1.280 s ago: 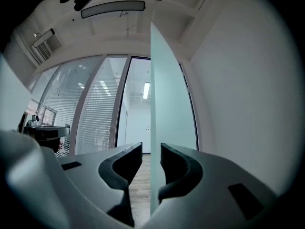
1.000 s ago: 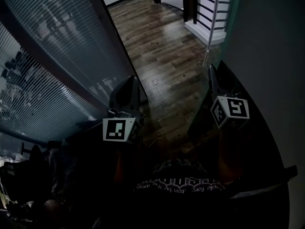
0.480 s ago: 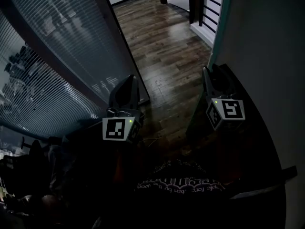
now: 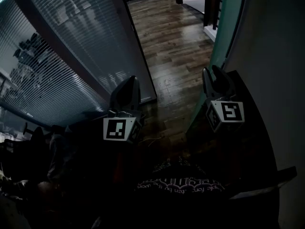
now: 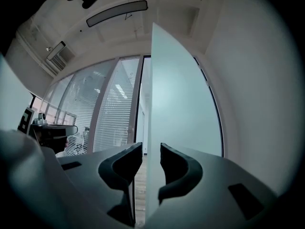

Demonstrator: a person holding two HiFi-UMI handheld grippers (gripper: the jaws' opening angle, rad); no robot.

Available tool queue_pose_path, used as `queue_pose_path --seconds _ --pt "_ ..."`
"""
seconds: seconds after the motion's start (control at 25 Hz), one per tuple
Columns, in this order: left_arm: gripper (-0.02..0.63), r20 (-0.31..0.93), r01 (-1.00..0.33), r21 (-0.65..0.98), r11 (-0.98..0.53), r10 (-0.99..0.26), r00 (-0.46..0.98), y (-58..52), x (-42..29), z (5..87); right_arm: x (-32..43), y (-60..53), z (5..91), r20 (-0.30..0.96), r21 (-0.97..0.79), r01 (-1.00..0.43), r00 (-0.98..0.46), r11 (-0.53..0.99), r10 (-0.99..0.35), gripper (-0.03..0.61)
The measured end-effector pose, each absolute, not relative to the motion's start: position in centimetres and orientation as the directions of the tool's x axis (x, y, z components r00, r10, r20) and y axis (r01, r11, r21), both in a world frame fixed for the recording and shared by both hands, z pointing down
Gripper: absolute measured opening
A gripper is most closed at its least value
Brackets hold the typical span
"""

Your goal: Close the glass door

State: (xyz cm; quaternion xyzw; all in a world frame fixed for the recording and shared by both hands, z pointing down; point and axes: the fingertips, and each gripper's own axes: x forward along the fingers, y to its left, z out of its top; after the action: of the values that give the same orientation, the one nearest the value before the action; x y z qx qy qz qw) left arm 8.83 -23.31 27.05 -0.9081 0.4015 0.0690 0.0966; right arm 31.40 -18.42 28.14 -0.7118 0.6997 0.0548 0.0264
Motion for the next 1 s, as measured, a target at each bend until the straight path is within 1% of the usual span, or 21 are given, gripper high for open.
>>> queue_pose_path --seconds 0.56,1.0 --pt "0.002 -0.194 -0.804 -0.130 -0.580 -0.780 0.595 -25.0 8.0 27.5 28.2 -22.6 28.3 -0.102 0.088 -0.981 -0.180 0.171 -0.978 0.101" --pt "0.002 -0.182 -0.858 -0.125 -0.498 -0.839 0.513 -27.6 5.8 28.2 26.2 -26.7 28.4 -0.111 0.105 -0.967 -0.243 0.232 -0.963 0.101"
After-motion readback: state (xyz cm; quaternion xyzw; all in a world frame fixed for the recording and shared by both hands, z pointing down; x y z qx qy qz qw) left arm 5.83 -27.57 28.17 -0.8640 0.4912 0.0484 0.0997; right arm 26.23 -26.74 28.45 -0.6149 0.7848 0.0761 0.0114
